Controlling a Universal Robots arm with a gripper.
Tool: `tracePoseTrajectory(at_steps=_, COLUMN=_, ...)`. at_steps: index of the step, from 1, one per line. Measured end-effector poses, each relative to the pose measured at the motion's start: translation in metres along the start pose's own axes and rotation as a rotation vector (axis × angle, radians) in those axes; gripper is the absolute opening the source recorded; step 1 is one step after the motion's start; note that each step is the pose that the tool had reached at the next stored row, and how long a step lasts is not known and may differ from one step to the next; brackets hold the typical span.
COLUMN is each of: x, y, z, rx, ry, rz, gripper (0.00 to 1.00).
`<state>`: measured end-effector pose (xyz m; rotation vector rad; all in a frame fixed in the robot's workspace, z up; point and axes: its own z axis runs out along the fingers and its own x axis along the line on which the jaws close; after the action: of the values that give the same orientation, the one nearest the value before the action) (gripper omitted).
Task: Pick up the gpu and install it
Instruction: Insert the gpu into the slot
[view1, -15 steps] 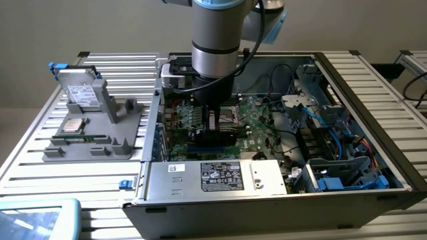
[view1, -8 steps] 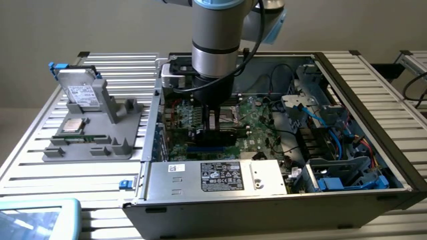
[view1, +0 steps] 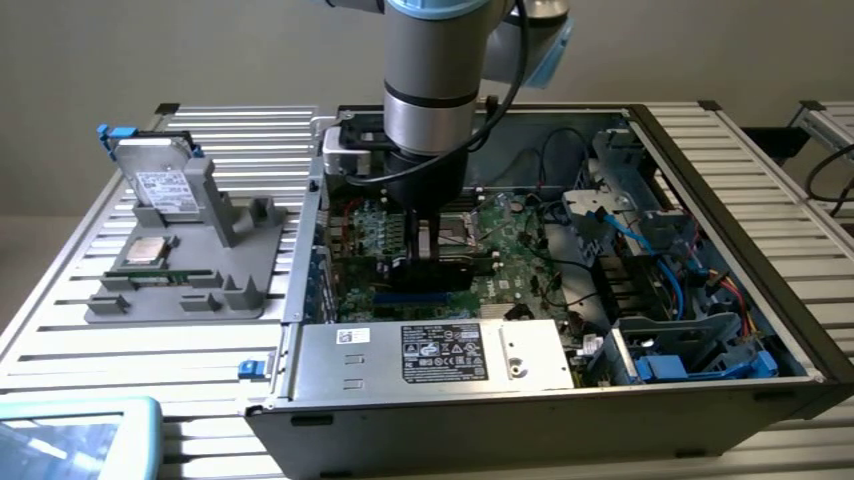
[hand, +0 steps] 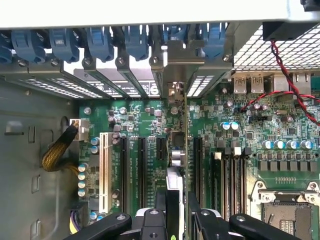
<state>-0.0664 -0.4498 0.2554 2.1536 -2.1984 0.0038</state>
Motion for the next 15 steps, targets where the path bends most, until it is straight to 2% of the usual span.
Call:
tracePoseTrajectory(at_steps=12, x=-0.0006, y=0.0017, z=0.0010, rx=0.0001, ry=0.0016, rz=0.000, gripper=0.27)
tracePoseTrajectory(at_steps=13, x=-0.0006, y=0.0016, z=0.0012, rx=0.0000, ry=0.0032, rz=0.000, gripper=0.27)
tracePoseTrajectory(at_steps=15, x=-0.0008, y=0.0017, z=0.0019, rx=-0.0001, ry=0.0100, rz=0.000, gripper=0.27)
